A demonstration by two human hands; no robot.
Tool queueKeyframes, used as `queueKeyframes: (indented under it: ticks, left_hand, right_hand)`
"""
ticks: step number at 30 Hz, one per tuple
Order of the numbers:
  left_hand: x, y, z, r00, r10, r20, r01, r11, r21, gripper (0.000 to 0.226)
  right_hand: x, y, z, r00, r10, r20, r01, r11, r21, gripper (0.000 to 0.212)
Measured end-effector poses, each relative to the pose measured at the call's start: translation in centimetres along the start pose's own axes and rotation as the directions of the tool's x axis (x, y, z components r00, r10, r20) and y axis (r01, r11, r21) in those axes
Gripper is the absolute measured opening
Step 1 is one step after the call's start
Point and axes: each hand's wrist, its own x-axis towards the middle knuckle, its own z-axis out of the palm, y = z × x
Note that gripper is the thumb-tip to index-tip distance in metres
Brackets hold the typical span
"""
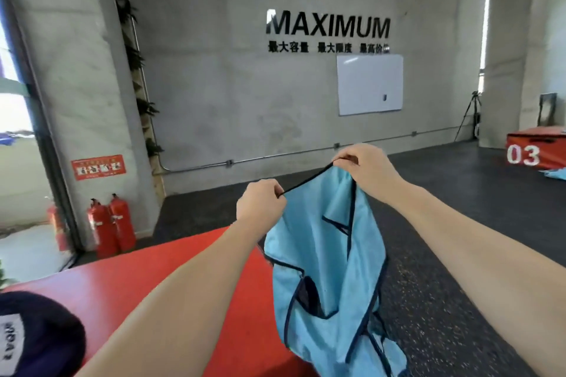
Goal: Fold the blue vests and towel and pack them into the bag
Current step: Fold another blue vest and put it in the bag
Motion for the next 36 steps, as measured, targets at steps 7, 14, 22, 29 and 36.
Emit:
queueKeyframes:
  ticks: [7,14,22,29,36]
  left_hand:
    - [1.8,-2.9,-14.5,0.968,0.081,-0.238,-0.037,0.982,0.183,0.022]
    - [1.7,-5.0,-29.6,0.919,0.178,-0.351,-0.051,0.938,0.342,0.021]
    - [-2.7,-8.5,-38.4,0.918,0.14,-0.372,0.045,0.893,0.448,0.018]
    - [-5.1,-10.3,-42.3,0.931,0.092,-0.353,0.12,0.836,0.535,0.018]
    - [-4.9,-11.9,-42.7,0.954,-0.003,-0.301,0.18,0.806,0.564,0.005]
  right_hand:
    - [5.4,-6.6,-2.8,0.994,-0.084,-0.075,0.085,0.996,0.006,0.012]
    - [7.3,-13.6,-1.2,0.985,-0.172,-0.033,0.17,0.983,-0.067,0.014]
    - [7.5,-18.3,0.0,0.992,-0.114,-0.059,0.115,0.993,0.016,0.012]
    - [7.8,-21.0,-0.6,0.998,-0.042,-0.038,0.046,0.995,0.086,0.009]
    - [8.2,-22.5,-0.3,0.994,0.064,0.09,-0.088,0.953,0.288,0.015]
